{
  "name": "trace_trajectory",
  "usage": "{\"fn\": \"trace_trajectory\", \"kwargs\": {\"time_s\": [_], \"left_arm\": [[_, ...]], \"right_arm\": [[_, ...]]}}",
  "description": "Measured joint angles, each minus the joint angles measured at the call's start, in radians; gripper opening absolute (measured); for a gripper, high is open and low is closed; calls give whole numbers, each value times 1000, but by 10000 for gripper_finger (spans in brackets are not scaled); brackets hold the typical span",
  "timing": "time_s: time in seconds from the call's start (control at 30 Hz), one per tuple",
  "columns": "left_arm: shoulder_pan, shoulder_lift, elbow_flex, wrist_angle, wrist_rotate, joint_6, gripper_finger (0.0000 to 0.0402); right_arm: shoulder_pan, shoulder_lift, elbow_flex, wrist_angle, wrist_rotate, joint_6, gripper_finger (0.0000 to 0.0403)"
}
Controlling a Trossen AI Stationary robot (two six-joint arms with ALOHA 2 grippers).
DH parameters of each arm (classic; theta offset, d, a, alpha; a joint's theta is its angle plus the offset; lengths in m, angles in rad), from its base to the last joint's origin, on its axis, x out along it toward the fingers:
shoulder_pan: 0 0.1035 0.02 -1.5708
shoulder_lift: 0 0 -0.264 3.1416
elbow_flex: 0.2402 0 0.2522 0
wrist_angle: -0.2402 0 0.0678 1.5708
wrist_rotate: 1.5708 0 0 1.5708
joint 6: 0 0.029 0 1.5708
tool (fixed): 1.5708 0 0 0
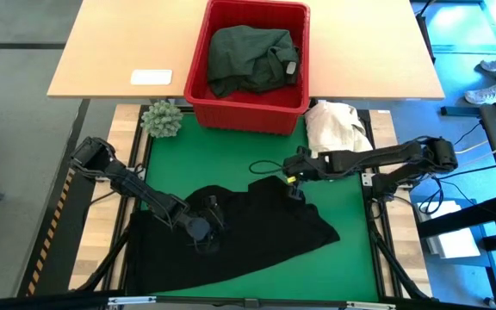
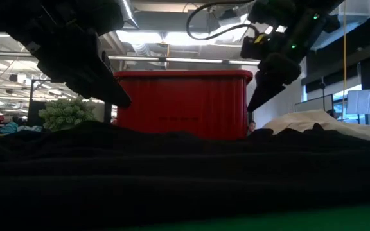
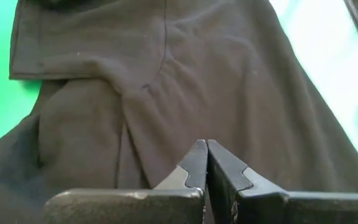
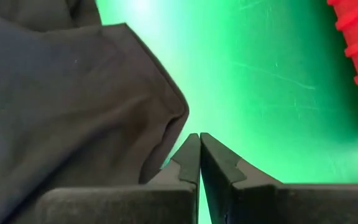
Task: Fold laundry
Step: Fold the black shirt
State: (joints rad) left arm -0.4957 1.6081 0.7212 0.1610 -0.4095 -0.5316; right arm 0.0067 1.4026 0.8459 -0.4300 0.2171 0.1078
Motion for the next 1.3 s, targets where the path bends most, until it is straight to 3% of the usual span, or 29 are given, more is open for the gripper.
{"fn": "trace_trajectory", "kwargs": {"time_s": [0.3, 0.43, 0.7, 1.3], "left_arm": [[-3, -5, 12, 7, 1, 32, 0], [-8, -43, 35, 7, -1, 95, 0], [-24, -107, 37, -4, -116, 199, 0], [-8, -106, 35, -39, -126, 205, 0]], "right_arm": [[33, -21, -3, -105, 27, 46, 12], [33, -21, -26, -86, -26, 44, 12], [32, -21, -94, 52, -78, 48, 12], [32, -20, -109, 100, -87, 79, 12]]}}
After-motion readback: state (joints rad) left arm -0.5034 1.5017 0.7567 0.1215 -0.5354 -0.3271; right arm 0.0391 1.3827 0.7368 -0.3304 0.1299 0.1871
